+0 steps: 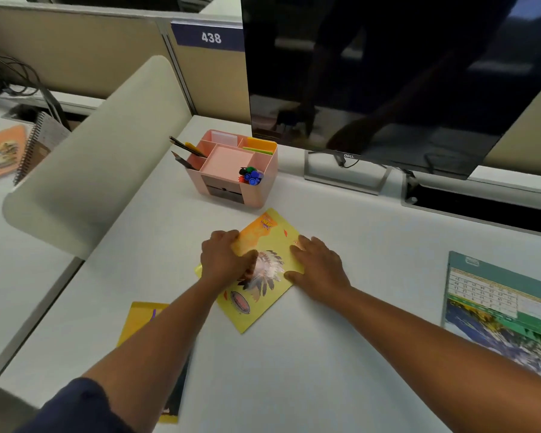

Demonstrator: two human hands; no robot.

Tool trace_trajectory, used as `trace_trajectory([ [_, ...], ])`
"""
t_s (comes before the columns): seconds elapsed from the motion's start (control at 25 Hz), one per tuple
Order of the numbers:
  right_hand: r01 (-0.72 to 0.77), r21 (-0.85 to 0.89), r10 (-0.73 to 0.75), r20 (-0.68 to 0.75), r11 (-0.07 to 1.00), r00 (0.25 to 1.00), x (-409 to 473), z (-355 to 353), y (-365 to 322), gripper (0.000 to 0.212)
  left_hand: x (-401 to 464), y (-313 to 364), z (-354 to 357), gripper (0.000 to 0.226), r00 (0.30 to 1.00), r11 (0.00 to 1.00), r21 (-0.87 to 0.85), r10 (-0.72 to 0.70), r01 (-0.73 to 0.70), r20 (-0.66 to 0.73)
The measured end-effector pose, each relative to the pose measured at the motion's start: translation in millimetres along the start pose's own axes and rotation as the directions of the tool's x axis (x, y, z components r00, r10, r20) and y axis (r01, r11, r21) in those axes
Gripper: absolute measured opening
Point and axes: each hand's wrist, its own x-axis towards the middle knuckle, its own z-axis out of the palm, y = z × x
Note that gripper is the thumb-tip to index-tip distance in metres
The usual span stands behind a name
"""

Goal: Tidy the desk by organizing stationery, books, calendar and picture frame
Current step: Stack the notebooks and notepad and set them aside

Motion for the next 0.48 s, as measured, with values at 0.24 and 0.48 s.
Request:
trace_trajectory([
  [0.24,-0.148,0.125,0.153,-0.029,0.981,0.988,-90.2,10.7,41.0,0.063,-79.2,26.0,21.6,0.083,0.988,0.998,0.059,0.010,-0.020,0.153],
  [0.48,-0.219,0.438,0.295,-0.114,0.872,0.949,-170.1,31.3,56.5,0.071,-148.2,45.9,46.4,0.060,0.964,0.999,-0.051,0.019,-0.006,0.264],
])
